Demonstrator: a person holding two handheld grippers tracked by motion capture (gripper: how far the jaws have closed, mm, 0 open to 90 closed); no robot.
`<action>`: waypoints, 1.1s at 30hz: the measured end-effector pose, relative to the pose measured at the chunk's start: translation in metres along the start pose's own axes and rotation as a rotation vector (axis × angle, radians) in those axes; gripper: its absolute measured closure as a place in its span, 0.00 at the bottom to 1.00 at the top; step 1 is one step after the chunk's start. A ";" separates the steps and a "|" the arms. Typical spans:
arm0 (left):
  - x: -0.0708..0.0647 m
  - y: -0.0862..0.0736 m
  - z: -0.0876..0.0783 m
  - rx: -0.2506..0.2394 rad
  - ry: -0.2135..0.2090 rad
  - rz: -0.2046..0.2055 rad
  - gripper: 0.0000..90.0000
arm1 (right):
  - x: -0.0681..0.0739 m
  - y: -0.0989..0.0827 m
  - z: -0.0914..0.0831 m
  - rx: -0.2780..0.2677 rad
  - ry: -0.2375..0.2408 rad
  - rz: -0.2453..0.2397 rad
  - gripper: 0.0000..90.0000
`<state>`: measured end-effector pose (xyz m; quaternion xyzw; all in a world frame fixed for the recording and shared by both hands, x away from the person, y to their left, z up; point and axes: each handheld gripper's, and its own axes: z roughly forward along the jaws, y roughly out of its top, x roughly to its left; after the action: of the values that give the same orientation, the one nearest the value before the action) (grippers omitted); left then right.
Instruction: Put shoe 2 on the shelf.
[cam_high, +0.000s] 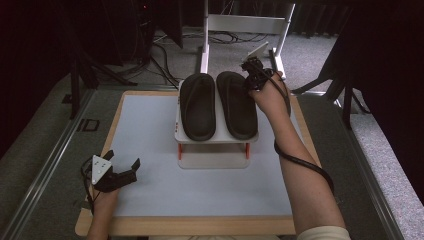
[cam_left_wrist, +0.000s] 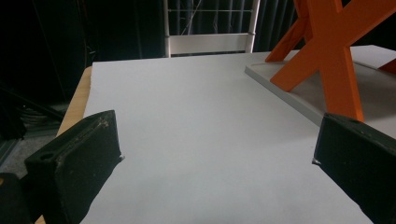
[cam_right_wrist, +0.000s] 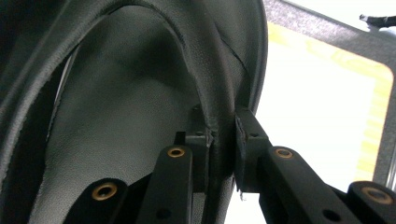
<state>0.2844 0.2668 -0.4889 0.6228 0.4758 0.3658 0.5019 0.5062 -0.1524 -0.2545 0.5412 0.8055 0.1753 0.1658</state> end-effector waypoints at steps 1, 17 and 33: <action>0.000 0.000 0.000 0.003 -0.001 0.000 0.00 | 0.002 0.000 0.000 -0.003 0.006 -0.002 0.87; 0.000 0.000 0.001 0.007 -0.004 0.004 0.00 | 0.005 -0.007 0.000 -0.001 0.123 0.000 0.75; 0.000 0.000 0.001 0.007 -0.006 0.002 0.00 | -0.008 -0.019 -0.013 -0.099 0.217 -0.011 0.35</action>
<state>0.2853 0.2667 -0.4889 0.6260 0.4750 0.3628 0.5008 0.4873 -0.1682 -0.2510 0.5059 0.8119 0.2717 0.1050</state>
